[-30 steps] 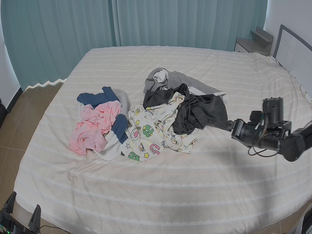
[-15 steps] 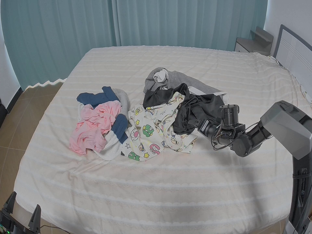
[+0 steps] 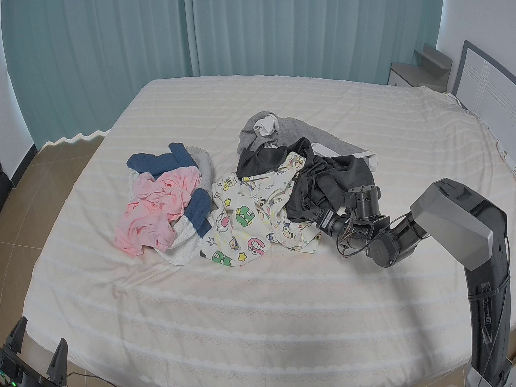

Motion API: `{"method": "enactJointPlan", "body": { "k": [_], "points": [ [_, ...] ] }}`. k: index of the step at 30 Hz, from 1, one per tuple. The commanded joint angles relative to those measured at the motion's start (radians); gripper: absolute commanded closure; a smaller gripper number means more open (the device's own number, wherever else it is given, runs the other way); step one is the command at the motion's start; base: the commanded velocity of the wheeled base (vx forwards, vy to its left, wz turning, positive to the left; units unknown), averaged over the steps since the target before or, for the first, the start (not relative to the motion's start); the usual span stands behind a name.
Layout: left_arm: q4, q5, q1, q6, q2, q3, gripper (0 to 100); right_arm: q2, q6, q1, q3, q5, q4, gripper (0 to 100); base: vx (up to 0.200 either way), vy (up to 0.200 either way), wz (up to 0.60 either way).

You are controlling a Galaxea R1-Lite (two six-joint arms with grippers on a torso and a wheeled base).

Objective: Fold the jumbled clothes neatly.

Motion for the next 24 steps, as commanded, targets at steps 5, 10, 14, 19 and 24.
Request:
{"method": "enactJointPlan", "body": {
  "k": [5,10,14,19,24],
  "points": [
    [0.000,0.000,0.000,0.000,-0.016,0.018,0,0.063,-0.001,0.024,-0.064,-0.017,0.013,0,0.000,0.000,0.00],
    [0.000,0.000,0.000,0.000,-0.016,0.018,0,0.084,-0.002,0.032,-0.096,-0.018,0.015,0,0.000,0.000,0.00],
    [0.000,0.000,0.000,0.000,-0.016,0.018,0,0.104,-0.004,0.035,-0.135,-0.018,0.016,0,0.000,0.000,0.00],
    [0.000,0.000,0.000,0.000,-0.016,0.018,0,0.106,-0.004,0.046,-0.150,-0.020,0.050,100,0.000,0.000,0.00],
    [0.000,0.000,0.000,0.000,-0.016,0.018,0,0.109,-0.002,0.049,-0.143,-0.021,0.050,100,0.000,0.000,0.00]
  ]
}}
